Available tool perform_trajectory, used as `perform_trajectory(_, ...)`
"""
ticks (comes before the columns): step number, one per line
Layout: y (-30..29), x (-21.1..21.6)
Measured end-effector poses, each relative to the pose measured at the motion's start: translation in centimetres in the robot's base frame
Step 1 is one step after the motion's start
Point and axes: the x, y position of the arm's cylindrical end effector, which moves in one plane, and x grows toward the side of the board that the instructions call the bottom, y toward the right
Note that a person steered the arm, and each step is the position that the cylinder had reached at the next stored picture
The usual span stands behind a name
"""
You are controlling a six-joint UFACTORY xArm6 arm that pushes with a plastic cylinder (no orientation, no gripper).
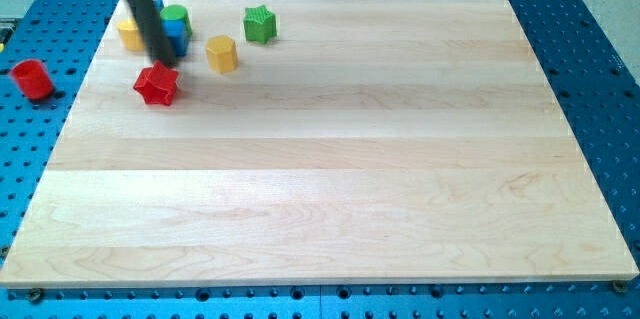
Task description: Slide the cube to the left of the green star
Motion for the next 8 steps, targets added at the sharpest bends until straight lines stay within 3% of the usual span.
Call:
perform_trajectory(1,2.5,-1.4)
perform_trajectory(2,-1.9,1.8)
perform_trajectory(3,-5.1,2.1)
perform_trajectory(4,-4.2,-1.3)
perform_trajectory(6,4.0,-2.5)
perform_trajectory(8,2.7,-2.8)
